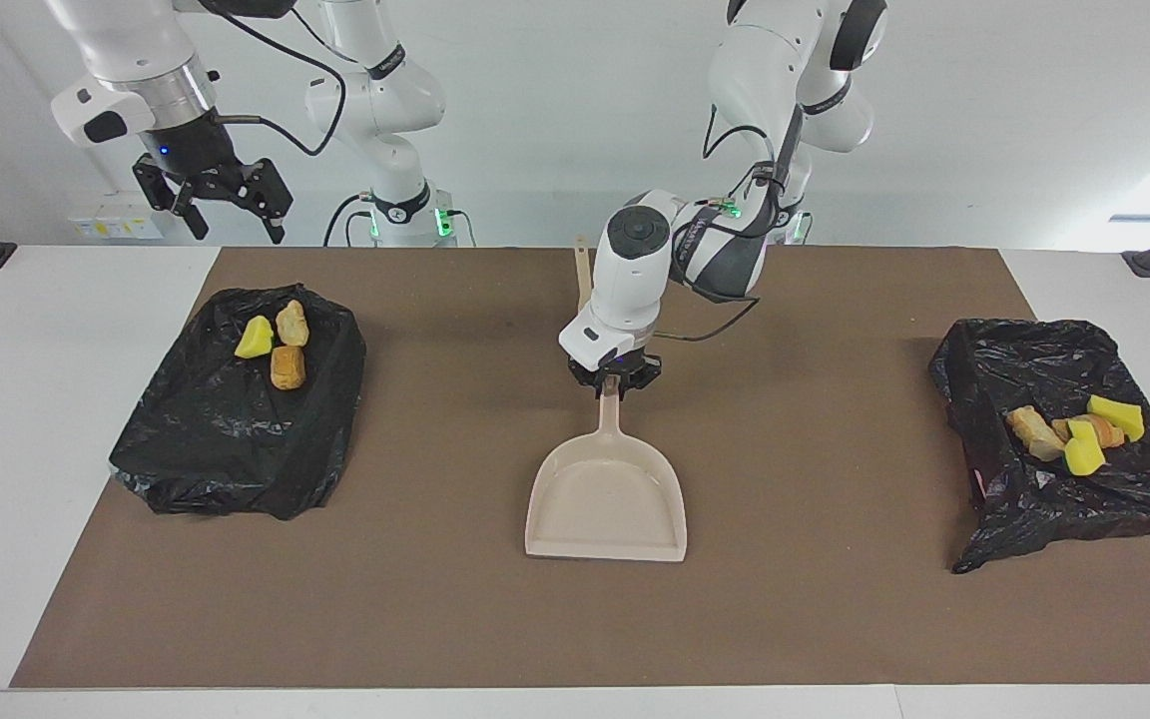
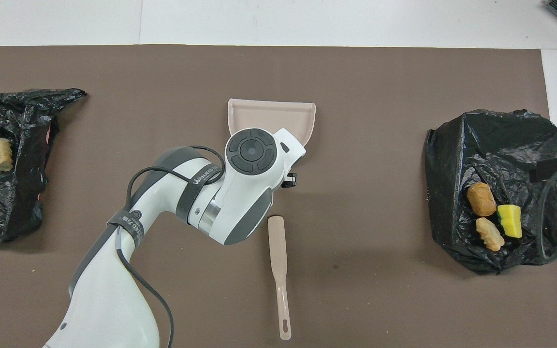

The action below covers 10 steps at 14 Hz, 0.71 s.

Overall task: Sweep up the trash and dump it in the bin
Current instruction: 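Bring the empty dustpan back to the table center with the left gripper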

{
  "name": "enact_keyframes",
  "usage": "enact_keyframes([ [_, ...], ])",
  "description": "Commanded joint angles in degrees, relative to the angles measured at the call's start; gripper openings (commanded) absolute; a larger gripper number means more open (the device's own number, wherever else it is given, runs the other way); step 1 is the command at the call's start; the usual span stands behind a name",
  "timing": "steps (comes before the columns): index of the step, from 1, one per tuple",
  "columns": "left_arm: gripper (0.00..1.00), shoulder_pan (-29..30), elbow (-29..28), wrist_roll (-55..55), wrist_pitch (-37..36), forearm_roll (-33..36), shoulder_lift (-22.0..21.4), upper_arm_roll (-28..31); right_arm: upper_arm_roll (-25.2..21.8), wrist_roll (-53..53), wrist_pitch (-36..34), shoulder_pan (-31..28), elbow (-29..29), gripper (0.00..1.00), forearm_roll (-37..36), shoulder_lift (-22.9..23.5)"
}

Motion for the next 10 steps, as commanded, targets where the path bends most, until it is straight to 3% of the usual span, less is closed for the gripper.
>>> enact_keyframes([
  [1, 1.00, 1.12, 0.23, -1.08, -1.26, 1.53, -2.67, 1.08, 0.04, -1.67, -0.81, -0.13, -0.79, 1.00, -0.54, -0.83],
  [6, 1.00, 8.76, 0.93, 0.32, -6.87, 2.85, -7.95, 1.78, -0.05, -2.02, -0.98, -0.22, -0.79, 1.00, -0.37, -0.92],
  [10, 1.00, 16.67, 1.99, 12.77, -10.92, 2.32, -10.33, 1.96, -0.05, -1.84, -1.16, -0.48, -0.79, 1.00, -0.37, -0.92],
])
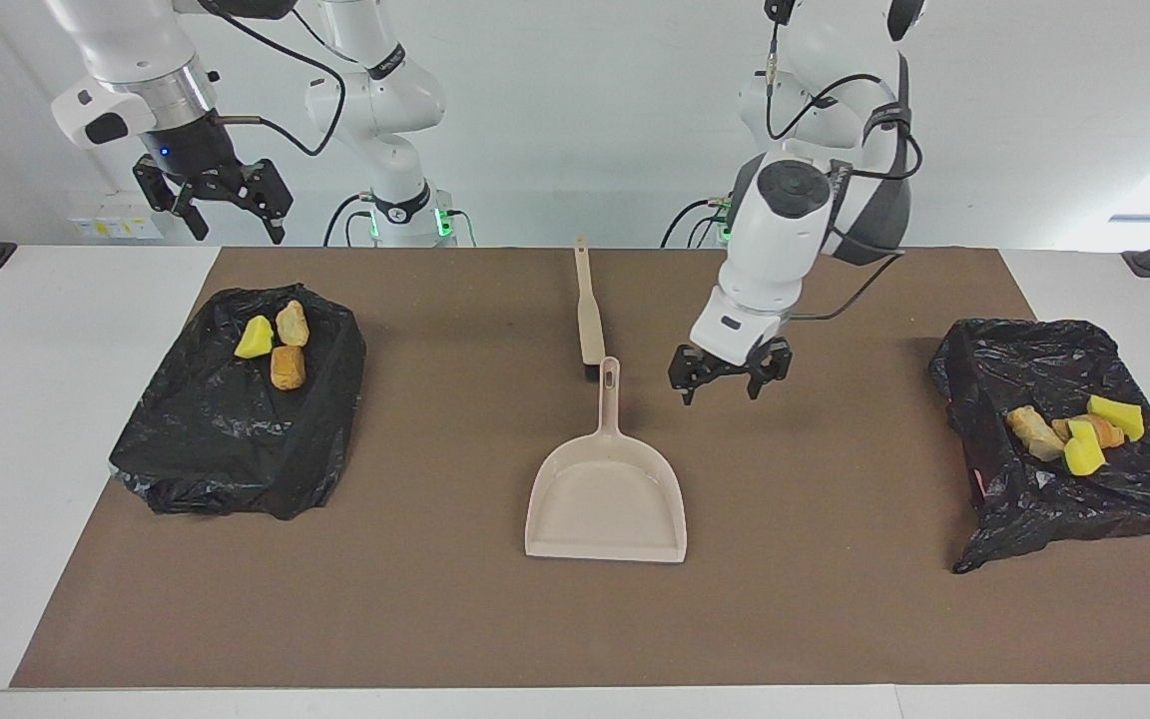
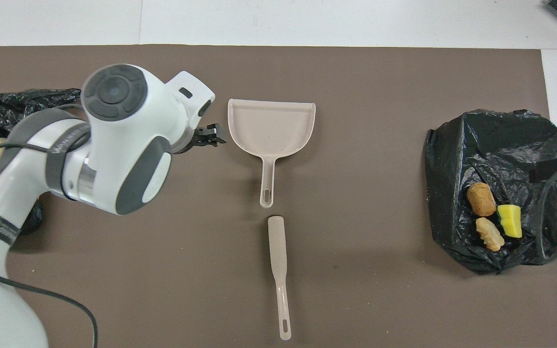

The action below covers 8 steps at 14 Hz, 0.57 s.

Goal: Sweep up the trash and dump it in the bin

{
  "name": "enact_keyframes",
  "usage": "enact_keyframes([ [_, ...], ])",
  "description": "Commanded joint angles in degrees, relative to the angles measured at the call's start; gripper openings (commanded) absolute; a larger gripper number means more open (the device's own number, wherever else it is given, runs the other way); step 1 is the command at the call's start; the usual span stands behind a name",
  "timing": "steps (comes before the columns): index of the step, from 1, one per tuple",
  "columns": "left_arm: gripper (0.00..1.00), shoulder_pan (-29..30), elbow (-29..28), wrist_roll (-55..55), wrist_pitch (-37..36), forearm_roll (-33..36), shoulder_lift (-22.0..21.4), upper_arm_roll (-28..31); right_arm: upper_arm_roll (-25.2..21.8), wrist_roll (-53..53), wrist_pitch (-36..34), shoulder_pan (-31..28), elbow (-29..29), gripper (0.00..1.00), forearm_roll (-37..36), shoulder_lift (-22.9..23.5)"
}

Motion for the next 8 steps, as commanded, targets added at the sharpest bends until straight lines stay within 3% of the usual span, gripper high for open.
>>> enact_keyframes([
  [1, 1.00, 4.94, 0.93, 8.89, -3.69, 0.38, -1.42, -0.34, -0.02, -1.71, -1.24, -0.55, -0.76, 1.00, -0.37, -1.00],
  [8, 1.00, 18.66, 4.27, 29.56, -10.46, -1.12, -2.48, -0.25, -0.02, -1.71, -1.24, -0.64, -0.76, 1.00, -0.37, -1.01],
])
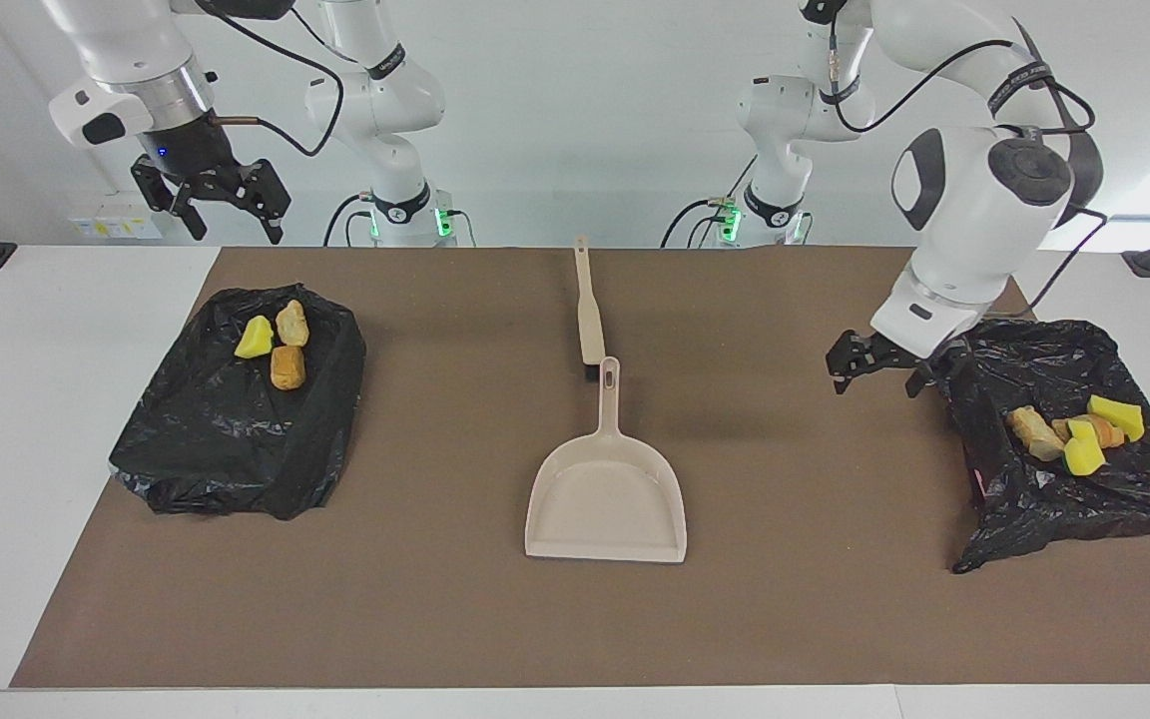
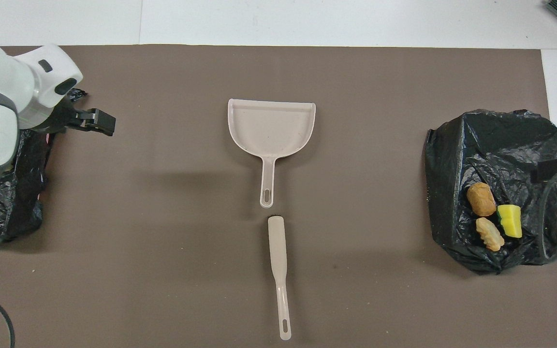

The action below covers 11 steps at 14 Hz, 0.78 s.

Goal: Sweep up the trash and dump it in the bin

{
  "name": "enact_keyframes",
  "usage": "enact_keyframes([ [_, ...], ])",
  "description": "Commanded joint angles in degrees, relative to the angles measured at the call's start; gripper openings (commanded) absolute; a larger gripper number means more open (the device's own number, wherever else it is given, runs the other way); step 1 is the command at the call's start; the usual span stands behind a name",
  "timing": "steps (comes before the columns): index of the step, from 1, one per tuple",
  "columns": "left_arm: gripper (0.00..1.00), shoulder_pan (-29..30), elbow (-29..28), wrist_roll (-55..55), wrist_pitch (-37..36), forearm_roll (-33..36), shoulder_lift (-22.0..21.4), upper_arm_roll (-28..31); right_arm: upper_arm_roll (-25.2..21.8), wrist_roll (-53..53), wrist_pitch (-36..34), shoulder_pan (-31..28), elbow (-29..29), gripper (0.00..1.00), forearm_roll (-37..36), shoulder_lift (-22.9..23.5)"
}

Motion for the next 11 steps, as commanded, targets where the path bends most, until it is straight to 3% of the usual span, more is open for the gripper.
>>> enact_keyframes([
  [1, 1.00, 4.38, 1.11, 7.03, -3.68, -0.83, -1.29, -0.56, 0.09, -1.71, -1.05, -0.41, -0.71, 1.00, -0.37, -0.92],
  [3, 1.00, 6.94, 0.94, 11.18, -4.75, -0.92, -3.22, -0.30, 0.09, -1.71, -1.22, -0.41, -0.71, 1.00, -0.37, -1.00],
  [11, 1.00, 6.42, 0.24, 4.77, -10.71, -1.71, -8.76, -1.26, 0.01, -1.27, -1.58, -0.32, -0.71, 1.00, -0.37, -1.09],
])
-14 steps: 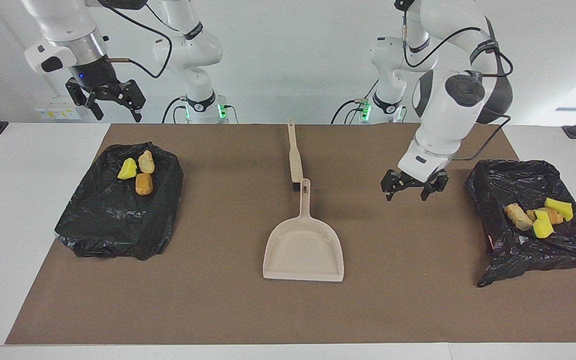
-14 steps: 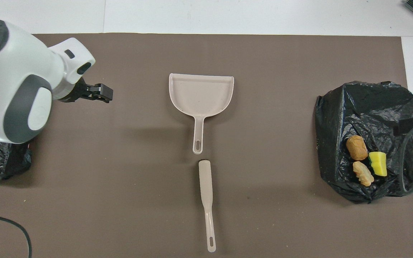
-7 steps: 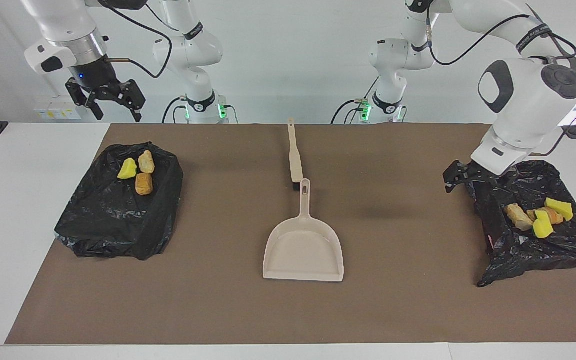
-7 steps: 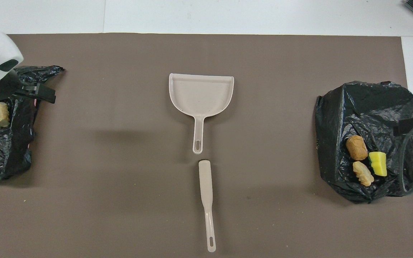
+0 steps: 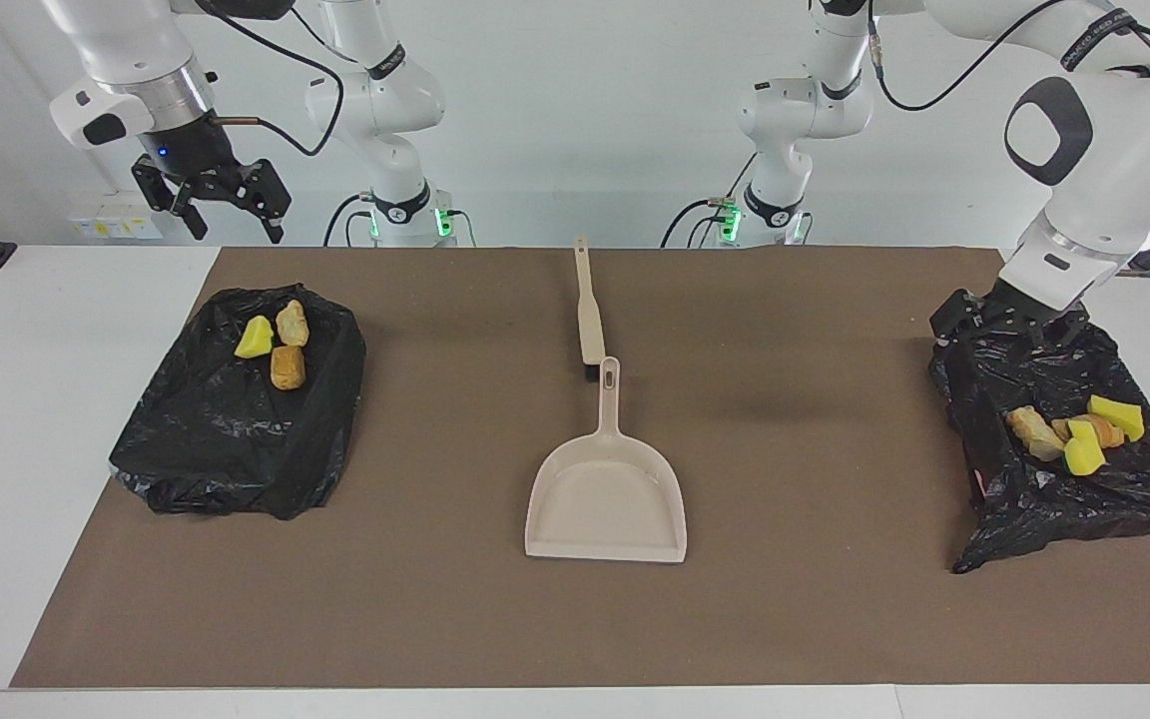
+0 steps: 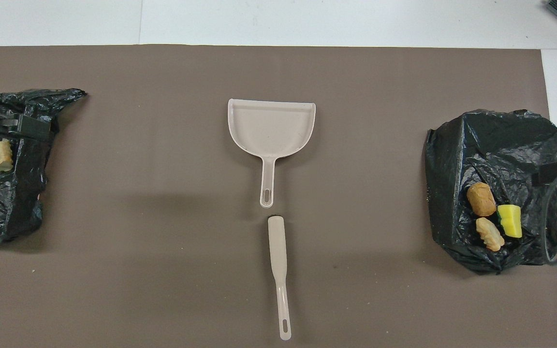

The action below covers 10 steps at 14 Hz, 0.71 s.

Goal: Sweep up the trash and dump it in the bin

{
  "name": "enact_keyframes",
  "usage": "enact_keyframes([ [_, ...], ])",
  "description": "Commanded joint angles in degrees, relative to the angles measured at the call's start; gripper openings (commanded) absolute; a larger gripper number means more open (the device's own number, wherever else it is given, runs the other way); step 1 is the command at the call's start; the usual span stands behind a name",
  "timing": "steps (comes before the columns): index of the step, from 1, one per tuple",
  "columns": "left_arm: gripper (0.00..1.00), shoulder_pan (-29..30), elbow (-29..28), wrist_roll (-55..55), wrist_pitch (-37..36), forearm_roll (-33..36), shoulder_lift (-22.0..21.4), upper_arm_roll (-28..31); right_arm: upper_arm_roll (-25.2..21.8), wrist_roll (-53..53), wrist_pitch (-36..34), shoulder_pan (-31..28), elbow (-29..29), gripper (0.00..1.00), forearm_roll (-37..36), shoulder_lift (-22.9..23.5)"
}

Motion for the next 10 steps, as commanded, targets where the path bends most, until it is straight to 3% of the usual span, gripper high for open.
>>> enact_keyframes([
  [1, 1.00, -0.58, -0.92, -0.20, -5.05, -0.19, -3.31, 0.22, 0.16, -1.53, -0.58, -0.36, -0.70, 1.00, -0.36, -1.03],
  [4, 1.00, -1.28, -1.44, 0.94, -9.29, 0.34, -6.73, 0.21, 0.16, -1.88, 1.17, -0.28, -0.79, 1.00, -0.63, -0.94],
  [6, 1.00, -1.28, -6.69, 0.60, -7.03, 0.43, -9.81, 0.21, 0.16, -1.88, 1.18, -0.02, -0.79, 1.00, -0.54, -0.94],
  [10, 1.00, -1.28, -7.43, 0.42, -5.42, 0.51, -10.17, 0.21, 0.25, -1.88, 0.74, -0.01, -0.79, 1.00, -0.36, -1.03],
])
